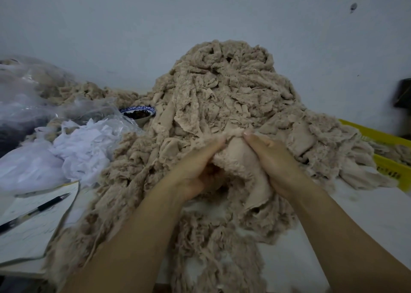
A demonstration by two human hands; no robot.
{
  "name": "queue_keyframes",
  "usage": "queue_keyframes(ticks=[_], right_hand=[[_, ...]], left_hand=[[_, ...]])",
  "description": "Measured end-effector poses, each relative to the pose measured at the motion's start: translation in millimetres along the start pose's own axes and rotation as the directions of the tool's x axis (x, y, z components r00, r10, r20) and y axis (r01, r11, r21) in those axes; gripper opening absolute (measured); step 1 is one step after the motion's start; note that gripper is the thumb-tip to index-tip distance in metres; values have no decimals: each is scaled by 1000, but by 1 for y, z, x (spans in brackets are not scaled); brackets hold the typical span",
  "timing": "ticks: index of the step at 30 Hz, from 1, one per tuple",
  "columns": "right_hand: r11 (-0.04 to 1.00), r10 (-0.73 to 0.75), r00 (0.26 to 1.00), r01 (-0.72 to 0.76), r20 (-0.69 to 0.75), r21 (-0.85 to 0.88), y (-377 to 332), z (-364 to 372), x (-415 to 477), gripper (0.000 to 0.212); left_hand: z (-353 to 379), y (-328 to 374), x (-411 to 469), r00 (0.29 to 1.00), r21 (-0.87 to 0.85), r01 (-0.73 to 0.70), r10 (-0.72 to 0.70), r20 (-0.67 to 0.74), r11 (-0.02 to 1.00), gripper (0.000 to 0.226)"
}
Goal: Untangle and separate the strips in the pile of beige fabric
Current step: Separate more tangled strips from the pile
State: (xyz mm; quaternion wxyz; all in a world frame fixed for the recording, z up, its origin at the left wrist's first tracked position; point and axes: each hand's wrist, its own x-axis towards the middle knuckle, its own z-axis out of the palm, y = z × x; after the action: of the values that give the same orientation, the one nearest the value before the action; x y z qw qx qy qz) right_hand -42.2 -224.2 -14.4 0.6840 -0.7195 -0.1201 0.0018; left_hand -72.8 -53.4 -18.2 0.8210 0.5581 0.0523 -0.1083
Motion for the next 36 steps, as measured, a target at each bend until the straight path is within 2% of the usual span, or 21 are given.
queue_keyframes(ticks=[2,5,9,10,11,12,13,14,16,17,18,20,23,26,28,29,30,31,33,34,36], right_hand=[[1000,-10,1000,10,-6,-13,2,-1,-1,38],[997,39,998,-36,-45,72,6,-9,0,36],[993,85,995,-81,-50,91,11,-13,3,32],[991,100,994,-95,-46,92,12,-12,3,29],[989,114,993,-109,-44,98,13,-13,3,28],[986,131,990,-126,-43,106,14,-12,3,29],[984,148,988,-143,-37,107,14,-12,2,30],[981,169,985,-166,-27,97,13,-12,1,31],[976,198,980,-196,-17,98,12,-12,1,37],[976,200,980,-199,-7,94,11,-12,1,48],[976,198,980,-197,1,91,10,-12,1,57],[983,180,984,-180,17,35,10,-12,0,60],[980,187,978,-180,87,-80,10,-14,-1,52],[989,134,970,-119,203,-84,3,-9,-3,42],[990,112,949,-81,295,-115,-4,0,-2,66],[986,119,948,-79,296,-145,-7,5,-2,79],[983,139,955,-101,263,-154,-9,11,-2,83],[984,147,973,-126,179,-126,-12,17,-1,74],[984,162,987,-162,5,71,-15,19,4,43],[966,186,982,-176,-36,188,-17,18,5,36],[911,221,975,-206,-1,356,-16,13,6,35]], left_hand=[[5,-3,0,999,13,-11,11,-30,1000,7],[-3,1,3,995,-112,-86,80,-57,990,28],[-10,4,-1,993,-275,-118,120,-11,954,29],[-12,2,0,988,-332,-150,150,-27,931,59],[-14,2,0,984,-411,-169,175,-22,896,75],[-16,2,0,981,-481,-171,194,-1,860,80],[-16,4,-2,980,-527,-161,198,15,835,74],[-17,7,-3,979,-530,-153,202,36,834,57],[-16,8,-2,979,-414,-161,197,44,896,15],[-12,8,-3,977,-330,-181,208,48,926,13],[-10,8,-1,978,-243,-194,208,34,951,13],[-5,8,2,974,-122,-227,223,-41,966,21],[0,14,5,962,-30,-238,231,-143,971,32],[5,17,6,942,122,-263,282,-181,957,27],[10,15,3,935,159,-283,309,-172,946,33],[12,13,2,939,155,-293,314,-137,943,36],[13,10,0,946,149,-296,311,-94,944,40],[13,6,0,951,143,-290,301,-64,946,43],[11,0,-1,956,109,-274,283,-73,955,40],[10,-2,0,957,70,-270,276,-92,960,35],[9,-5,2,958,4,-264,263,-112,964,29]])
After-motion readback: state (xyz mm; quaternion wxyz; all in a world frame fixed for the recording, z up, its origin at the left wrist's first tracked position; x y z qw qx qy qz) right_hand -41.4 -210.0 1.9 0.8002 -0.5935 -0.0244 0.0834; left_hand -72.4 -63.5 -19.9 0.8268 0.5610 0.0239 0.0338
